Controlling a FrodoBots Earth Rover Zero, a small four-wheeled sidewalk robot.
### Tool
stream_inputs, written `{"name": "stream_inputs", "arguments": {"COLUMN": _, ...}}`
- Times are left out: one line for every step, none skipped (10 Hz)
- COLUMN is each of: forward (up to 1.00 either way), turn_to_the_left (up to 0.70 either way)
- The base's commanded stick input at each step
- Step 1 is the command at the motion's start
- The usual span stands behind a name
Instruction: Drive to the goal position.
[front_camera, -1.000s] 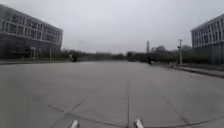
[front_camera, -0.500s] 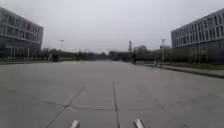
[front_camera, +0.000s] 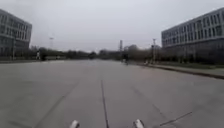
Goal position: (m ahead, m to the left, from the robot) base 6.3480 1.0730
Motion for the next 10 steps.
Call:
{"name": "stream_inputs", "arguments": {"forward": 1.0, "turn_to_the_left": 0.02}}
{"name": "stream_inputs", "arguments": {"forward": 1.0, "turn_to_the_left": 0.02}}
{"name": "stream_inputs", "arguments": {"forward": 1.0, "turn_to_the_left": 0.02}}
{"name": "stream_inputs", "arguments": {"forward": 1.0, "turn_to_the_left": 0.02}}
{"name": "stream_inputs", "arguments": {"forward": 1.0, "turn_to_the_left": 0.02}}
{"name": "stream_inputs", "arguments": {"forward": 1.0, "turn_to_the_left": 0.02}}
{"name": "stream_inputs", "arguments": {"forward": 1.0, "turn_to_the_left": 0.02}}
{"name": "stream_inputs", "arguments": {"forward": 1.0, "turn_to_the_left": 0.02}}
{"name": "stream_inputs", "arguments": {"forward": 1.0, "turn_to_the_left": 0.02}}
{"name": "stream_inputs", "arguments": {"forward": 1.0, "turn_to_the_left": 0.02}}
